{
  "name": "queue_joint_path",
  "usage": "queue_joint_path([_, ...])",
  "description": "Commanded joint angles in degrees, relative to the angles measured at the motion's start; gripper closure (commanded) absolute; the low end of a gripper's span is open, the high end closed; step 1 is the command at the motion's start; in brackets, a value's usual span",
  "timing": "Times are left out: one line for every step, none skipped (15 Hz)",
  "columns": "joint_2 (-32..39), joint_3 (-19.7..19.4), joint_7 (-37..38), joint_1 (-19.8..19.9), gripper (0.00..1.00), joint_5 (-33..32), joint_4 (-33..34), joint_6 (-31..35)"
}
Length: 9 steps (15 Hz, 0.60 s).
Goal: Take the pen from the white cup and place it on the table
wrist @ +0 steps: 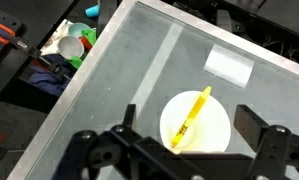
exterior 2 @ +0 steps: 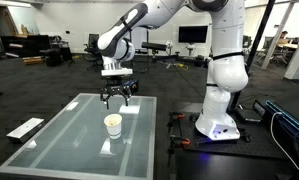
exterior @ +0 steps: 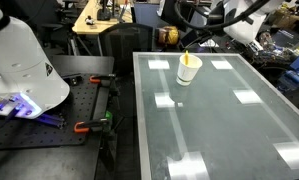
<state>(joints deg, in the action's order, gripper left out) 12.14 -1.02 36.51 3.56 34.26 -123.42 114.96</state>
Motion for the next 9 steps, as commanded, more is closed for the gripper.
queue_joint_path([2.7,-0.6,0.2,-0.5,0.00,3.8,1.7,0.8])
queue_joint_path([3.0,-0.7,-0.1,-0.6,0.03,4.6,1.4,1.5])
queue_joint_path([3.2,-0.7,-0.3,-0.7,0.11,5.2,1.1,2.2])
queue_joint_path([3.4,-0.8,-0.6,-0.7,0.14,6.0,0.7,3.1])
queue_joint_path([3.7,-0.8,-0.8,-0.6,0.25,6.6,0.5,3.8])
queue_joint_path([4.0,-0.8,-0.9,-0.6,0.25,7.1,0.4,4.3])
queue_joint_path([4.1,-0.8,-1.2,-0.6,0.27,7.7,0.2,4.9])
queue_joint_path([4.3,-0.8,-1.2,-0.6,0.35,8.1,0.1,5.4])
queue_joint_path([4.4,-0.8,-1.4,-0.7,0.40,8.5,0.0,5.9])
